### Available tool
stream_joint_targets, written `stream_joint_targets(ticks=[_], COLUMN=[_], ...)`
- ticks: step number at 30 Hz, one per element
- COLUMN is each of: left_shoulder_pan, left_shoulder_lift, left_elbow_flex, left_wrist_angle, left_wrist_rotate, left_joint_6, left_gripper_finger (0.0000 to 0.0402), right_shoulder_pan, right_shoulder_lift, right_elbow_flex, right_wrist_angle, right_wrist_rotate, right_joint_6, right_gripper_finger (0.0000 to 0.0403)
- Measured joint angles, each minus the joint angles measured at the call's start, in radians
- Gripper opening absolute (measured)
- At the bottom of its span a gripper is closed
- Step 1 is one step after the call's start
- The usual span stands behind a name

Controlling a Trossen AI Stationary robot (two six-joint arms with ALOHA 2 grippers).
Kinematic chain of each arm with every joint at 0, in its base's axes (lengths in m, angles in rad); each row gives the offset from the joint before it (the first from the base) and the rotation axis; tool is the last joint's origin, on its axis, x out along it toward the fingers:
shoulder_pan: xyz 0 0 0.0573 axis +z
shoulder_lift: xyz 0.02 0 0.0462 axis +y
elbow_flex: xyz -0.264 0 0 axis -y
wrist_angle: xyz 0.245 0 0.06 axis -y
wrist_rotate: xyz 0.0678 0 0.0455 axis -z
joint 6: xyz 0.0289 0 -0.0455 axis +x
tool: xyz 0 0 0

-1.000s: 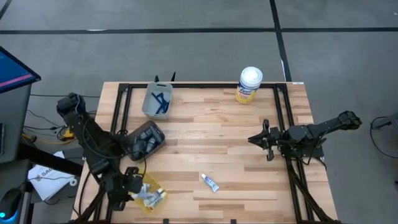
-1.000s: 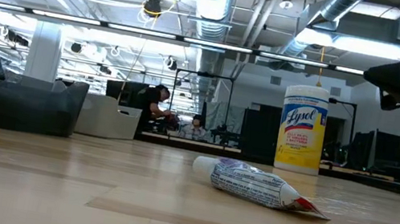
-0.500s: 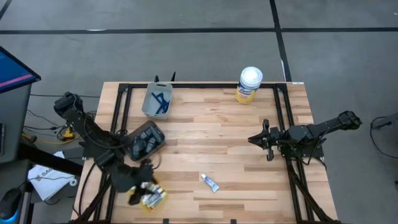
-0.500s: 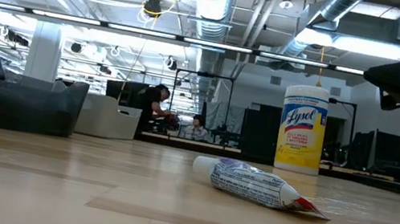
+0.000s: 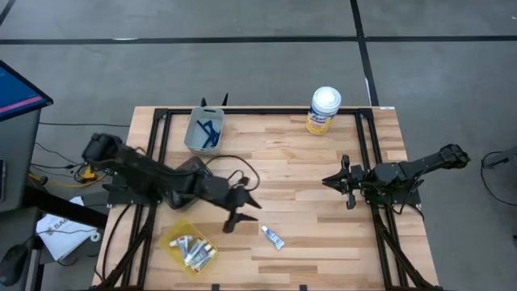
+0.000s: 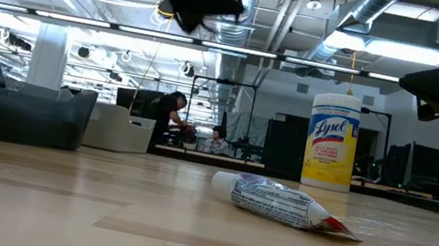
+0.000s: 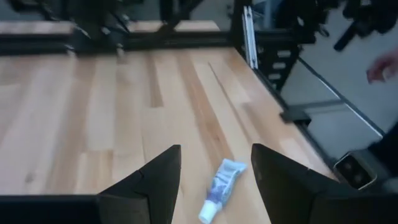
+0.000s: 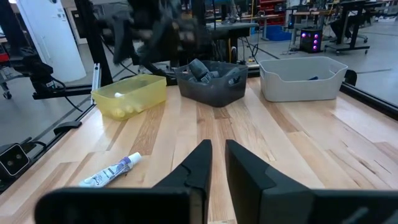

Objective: Pick & Place Travel size toiletries
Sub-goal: Put the toothpaste into the yellow bin

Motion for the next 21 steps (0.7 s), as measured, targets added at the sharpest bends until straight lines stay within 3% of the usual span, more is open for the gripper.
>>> stream_joint_targets(ticks=[5, 9, 15, 21], left_shoulder_pan=[0.027, 0.019, 0.026, 0.033], left_shoulder_lift=[0.158, 0.256, 0.350, 0.407], left_elbow_flex=[0.000, 0.000, 0.000, 0.000], left_wrist_angle=[0.097, 0.190, 0.260, 0.271], left_wrist_rotate=[0.119, 0.150, 0.151, 0.151], left_joint_6=[0.124, 0.248, 0.254, 0.255], left_gripper_finger=[0.0195, 0.0217, 0.0263, 0.0270], right_shoulder_pan=[0.000, 0.000, 0.000, 0.000], right_shoulder_lift=[0.000, 0.000, 0.000, 0.000], right_elbow_flex=[0.000, 0.000, 0.000, 0.000], right_wrist_angle=[0.000, 0.000, 0.000, 0.000], right_wrist_rotate=[0.000, 0.000, 0.000, 0.000], right_joint_6=[0.000, 0.000, 0.000, 0.000], right_gripper_finger=[0.0039, 0.0041, 0.0038, 0.0041])
